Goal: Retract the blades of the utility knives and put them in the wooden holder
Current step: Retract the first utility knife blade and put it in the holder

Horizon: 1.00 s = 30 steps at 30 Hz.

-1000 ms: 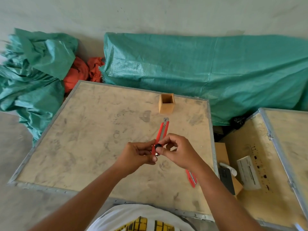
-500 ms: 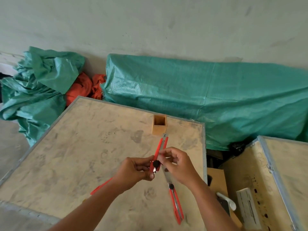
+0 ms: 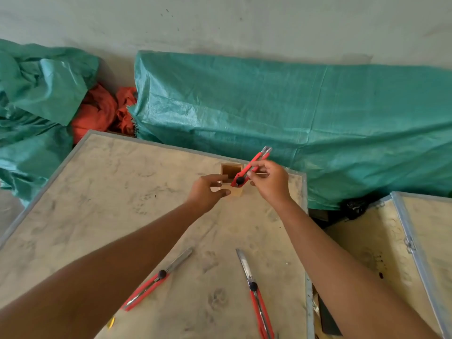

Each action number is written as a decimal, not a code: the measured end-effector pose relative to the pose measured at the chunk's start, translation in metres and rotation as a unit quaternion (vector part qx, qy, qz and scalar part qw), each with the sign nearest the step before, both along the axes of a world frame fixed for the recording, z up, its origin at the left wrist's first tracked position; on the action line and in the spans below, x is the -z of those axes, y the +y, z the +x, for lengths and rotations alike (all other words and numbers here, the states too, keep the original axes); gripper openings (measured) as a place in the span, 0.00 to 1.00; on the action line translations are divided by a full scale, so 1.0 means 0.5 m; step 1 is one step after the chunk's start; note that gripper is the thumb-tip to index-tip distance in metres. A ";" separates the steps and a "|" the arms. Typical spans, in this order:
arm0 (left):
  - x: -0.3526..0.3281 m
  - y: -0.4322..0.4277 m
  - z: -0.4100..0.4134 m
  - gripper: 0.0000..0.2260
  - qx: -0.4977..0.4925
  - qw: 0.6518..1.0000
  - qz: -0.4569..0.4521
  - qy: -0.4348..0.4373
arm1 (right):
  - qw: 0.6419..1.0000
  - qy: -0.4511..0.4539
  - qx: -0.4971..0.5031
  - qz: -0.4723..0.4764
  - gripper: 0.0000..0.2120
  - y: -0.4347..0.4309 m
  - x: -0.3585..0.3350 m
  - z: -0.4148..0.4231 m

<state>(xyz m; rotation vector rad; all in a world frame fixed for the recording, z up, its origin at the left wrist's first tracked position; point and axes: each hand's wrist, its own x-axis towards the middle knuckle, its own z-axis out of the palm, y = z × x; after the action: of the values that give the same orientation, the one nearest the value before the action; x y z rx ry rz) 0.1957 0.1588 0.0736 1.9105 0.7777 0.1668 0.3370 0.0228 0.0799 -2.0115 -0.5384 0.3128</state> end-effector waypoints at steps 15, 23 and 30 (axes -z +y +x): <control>0.099 0.061 0.108 0.29 0.012 0.994 0.019 0.112 | 0.987 -0.074 -0.015 -0.140 0.15 0.092 0.094 0.034; 0.090 0.050 0.095 0.30 0.012 0.994 0.031 0.109 | 0.988 -0.073 -0.041 -0.127 0.21 0.074 0.081 0.002; 0.047 0.036 0.019 0.28 0.007 0.995 0.048 0.093 | 0.989 -0.079 -0.044 -0.114 0.17 0.027 0.058 -0.078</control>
<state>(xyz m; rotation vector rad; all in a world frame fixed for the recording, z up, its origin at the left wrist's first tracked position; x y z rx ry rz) 0.2051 0.1766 0.0502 2.0423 0.8931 0.0181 0.2980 0.0364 0.0511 -2.2516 -0.7184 0.2802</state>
